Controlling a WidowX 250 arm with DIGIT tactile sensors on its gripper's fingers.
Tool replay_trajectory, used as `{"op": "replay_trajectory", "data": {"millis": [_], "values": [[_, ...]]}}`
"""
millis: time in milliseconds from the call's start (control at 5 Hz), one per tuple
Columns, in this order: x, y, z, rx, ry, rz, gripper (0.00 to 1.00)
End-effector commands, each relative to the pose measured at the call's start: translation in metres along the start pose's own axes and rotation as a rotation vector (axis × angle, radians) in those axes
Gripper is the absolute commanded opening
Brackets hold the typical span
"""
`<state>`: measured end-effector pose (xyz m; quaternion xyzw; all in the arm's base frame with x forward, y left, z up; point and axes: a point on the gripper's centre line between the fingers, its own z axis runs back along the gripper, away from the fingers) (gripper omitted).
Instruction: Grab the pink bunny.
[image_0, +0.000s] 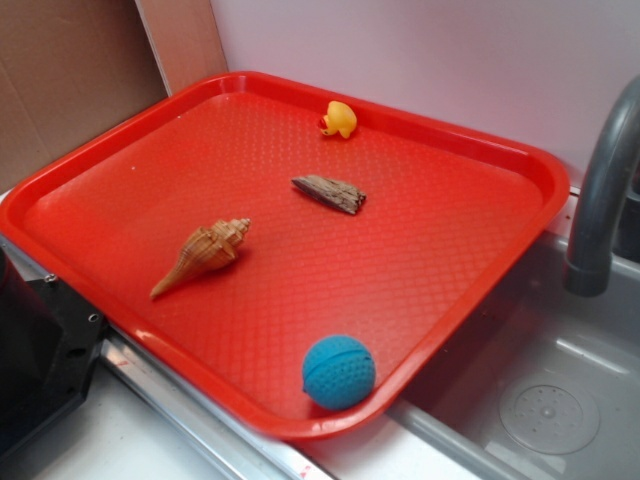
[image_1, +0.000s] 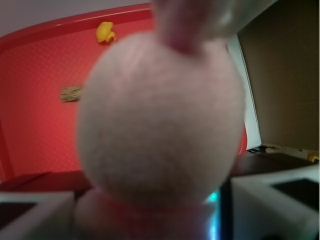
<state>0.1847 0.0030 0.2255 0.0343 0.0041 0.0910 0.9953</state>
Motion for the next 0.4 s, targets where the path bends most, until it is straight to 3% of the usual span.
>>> {"op": "replay_trajectory", "data": {"millis": [0,200], "values": [[0.0082,-0.0043,0.0041,-0.018,-0.109,-0.037,0.0],[0.0097,-0.0092,0.0057,0.012,-0.156,-0.056,0.0]]}}
